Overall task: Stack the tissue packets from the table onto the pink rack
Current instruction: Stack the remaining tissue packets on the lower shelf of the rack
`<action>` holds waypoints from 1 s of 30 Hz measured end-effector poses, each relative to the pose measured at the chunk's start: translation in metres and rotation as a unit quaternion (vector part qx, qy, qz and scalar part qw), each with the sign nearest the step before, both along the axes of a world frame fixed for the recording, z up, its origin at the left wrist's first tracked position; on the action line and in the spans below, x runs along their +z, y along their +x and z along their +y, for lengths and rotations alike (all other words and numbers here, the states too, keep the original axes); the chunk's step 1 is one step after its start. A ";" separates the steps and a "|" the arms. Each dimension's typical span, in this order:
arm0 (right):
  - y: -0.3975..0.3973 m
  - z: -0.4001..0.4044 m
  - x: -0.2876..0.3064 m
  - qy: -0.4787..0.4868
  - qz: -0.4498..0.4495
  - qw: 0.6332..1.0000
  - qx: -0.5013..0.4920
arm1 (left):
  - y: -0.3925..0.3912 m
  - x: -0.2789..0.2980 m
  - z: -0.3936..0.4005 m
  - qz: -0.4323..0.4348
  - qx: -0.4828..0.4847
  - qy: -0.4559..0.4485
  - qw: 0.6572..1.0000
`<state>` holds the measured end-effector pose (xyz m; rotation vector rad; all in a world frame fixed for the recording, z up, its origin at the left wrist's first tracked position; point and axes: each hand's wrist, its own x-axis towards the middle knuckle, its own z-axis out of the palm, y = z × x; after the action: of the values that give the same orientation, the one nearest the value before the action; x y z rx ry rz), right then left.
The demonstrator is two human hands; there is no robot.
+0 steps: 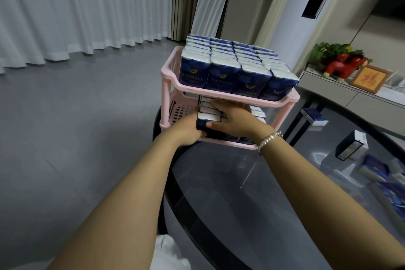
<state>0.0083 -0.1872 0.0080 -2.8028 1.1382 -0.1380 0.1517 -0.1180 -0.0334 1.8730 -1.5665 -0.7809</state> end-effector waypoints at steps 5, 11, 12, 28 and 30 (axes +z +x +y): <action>-0.008 0.009 -0.006 -0.047 -0.035 0.998 -0.018 | -0.005 -0.002 0.012 -0.007 0.040 0.010 0.999; -0.034 0.039 -0.011 -0.036 -0.188 0.981 -0.020 | -0.030 0.015 0.036 -0.046 0.120 -0.144 0.981; -0.041 0.045 -0.011 -0.026 -0.218 0.975 -0.021 | -0.037 0.019 0.042 -0.056 0.140 -0.173 0.973; -0.253 0.081 -0.016 -0.077 -0.287 0.924 -0.240 | -0.216 0.034 0.030 -0.021 -0.038 -0.176 0.983; -0.282 0.074 -0.021 -0.091 -0.272 0.917 -0.277 | -0.244 0.033 0.015 -0.023 -0.061 -0.166 0.984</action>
<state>-0.2736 -0.1127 -0.0126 -2.2311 1.7611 -1.0402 -0.0919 -0.1035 -0.0007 1.5751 -1.7325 -0.4928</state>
